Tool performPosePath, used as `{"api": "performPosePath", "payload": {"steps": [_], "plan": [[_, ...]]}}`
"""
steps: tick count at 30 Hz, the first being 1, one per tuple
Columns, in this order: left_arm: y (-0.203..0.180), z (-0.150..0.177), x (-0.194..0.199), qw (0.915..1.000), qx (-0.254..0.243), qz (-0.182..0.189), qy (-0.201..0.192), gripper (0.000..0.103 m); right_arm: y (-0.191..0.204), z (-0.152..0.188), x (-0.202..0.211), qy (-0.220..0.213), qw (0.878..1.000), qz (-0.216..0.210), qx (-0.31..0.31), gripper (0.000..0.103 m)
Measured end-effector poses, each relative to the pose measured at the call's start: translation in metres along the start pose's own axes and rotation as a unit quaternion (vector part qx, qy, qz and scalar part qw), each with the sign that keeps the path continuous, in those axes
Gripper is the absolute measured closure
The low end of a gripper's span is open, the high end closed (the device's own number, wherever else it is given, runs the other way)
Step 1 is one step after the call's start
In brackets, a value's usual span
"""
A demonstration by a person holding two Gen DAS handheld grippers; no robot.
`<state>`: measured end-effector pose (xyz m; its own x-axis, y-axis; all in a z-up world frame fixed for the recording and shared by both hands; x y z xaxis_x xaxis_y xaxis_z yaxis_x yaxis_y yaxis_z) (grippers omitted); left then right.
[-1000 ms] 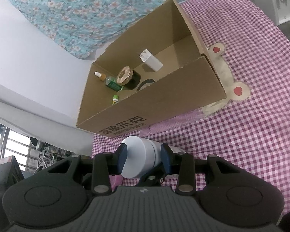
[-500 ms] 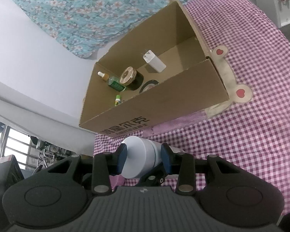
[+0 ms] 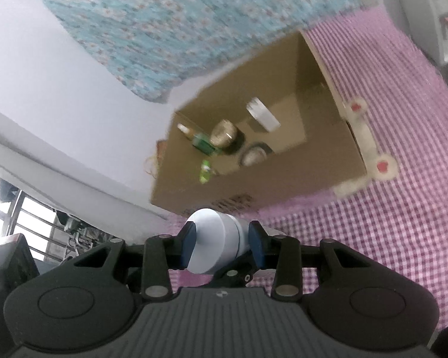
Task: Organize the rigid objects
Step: 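Lift the white supplement bottle off the table with the right tool, then lower the bottle upright into the box and open the right tool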
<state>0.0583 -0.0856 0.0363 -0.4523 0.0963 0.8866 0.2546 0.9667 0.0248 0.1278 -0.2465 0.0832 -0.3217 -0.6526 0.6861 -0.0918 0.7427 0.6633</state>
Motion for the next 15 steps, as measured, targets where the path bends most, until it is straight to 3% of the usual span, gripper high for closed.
{"api": "performPosePath", "payload": {"steps": [9,15], "plan": [[0.008,-0.058,0.038,0.9979,-0.010,-0.006,-0.064,0.051,0.044,-0.049,0.035,-0.053,0.996,-0.011,0.065,0.061],[0.019,-0.115,0.011,0.9988,0.010,0.032,-0.036,0.051,0.042,-0.106,0.031,-0.047,0.995,-0.002,0.082,0.061]]}}
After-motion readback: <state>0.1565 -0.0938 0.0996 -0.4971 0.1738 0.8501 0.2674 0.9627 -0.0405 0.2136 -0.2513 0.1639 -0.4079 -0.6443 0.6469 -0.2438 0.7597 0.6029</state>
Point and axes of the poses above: each gripper's, at about its wrist camera, not at the fingertips, and x roughly against the way its jaws point, y to its left, z to its underside, the point moved 3 cm from there along -x, roughly the way its jaws point, and after that the axes turned 12 degrees about y, right-handed, at the moved point
